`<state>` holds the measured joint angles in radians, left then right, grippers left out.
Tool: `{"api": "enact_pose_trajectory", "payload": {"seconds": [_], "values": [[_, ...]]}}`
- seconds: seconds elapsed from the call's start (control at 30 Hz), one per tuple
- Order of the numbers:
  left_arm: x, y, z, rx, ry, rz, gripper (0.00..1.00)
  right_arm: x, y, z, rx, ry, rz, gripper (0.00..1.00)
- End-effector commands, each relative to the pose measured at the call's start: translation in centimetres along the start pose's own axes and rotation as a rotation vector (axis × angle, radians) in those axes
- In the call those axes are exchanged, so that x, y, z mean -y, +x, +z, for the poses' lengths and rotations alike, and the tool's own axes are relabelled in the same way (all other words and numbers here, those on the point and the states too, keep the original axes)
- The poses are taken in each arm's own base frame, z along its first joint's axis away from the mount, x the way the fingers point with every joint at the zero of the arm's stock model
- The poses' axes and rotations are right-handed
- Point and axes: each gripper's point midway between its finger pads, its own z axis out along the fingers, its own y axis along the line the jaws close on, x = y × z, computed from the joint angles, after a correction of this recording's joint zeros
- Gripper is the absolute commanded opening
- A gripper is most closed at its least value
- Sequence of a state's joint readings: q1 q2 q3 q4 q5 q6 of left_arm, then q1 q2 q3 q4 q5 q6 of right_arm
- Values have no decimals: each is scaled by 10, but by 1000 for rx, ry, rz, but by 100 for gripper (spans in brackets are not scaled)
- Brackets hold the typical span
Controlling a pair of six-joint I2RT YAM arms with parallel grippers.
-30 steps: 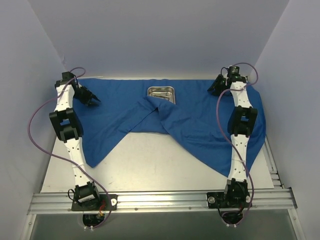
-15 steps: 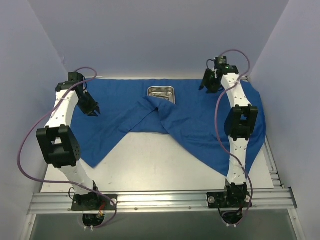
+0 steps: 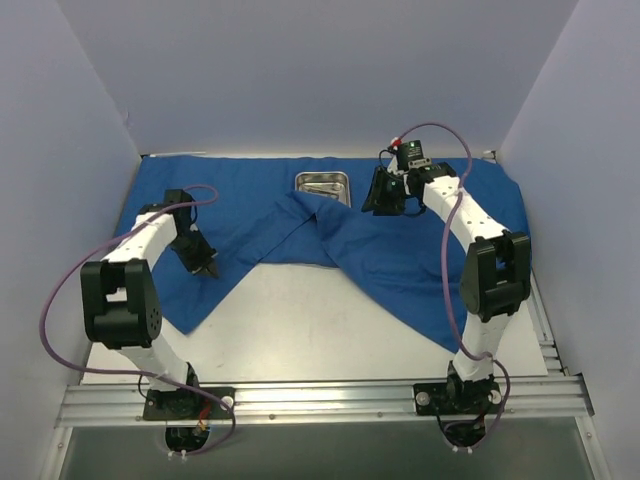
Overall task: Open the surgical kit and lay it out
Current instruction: Open the surgical kit at the center of the board.
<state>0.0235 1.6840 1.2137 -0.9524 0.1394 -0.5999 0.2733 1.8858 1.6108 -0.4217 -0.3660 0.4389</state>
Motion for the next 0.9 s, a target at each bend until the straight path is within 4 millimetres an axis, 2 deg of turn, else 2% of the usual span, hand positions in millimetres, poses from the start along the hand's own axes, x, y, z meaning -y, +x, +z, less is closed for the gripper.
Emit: {"api": "enact_pose_trajectory", "payload": {"seconds": [0.0, 0.03, 0.1, 0.27, 0.37, 0.43, 0.53, 0.6, 0.7, 0.87], "values": [[22, -28, 18, 88, 60, 1, 2, -6, -17, -37, 114, -20, -55, 35], [28, -21, 26, 75, 48, 32, 2, -4, -17, -40, 128, -8, -57, 35], [28, -24, 33, 91, 21, 36, 2, -6, -22, -50, 166, -25, -56, 34], [17, -21, 57, 62, -47, 10, 2, -2, -17, -54, 172, -43, -49, 33], [-1, -6, 66, 4, -149, -18, 2, 1, -13, -53, 168, -39, -59, 32], [-25, 15, 70, -83, -272, -42, 2, 7, -10, -50, 158, -27, -54, 32], [-49, 45, 68, -196, -381, -83, 2, 15, -7, -46, 149, -20, -42, 32], [-55, 53, 66, -209, -393, -87, 2, 21, -6, -43, 143, -12, -29, 33], [-68, 58, 55, -208, -439, -64, 2, 35, -6, -31, 128, 23, 8, 33], [-73, 54, 40, -183, -473, -21, 2, 69, -25, -2, 152, 96, 116, 32]]}}
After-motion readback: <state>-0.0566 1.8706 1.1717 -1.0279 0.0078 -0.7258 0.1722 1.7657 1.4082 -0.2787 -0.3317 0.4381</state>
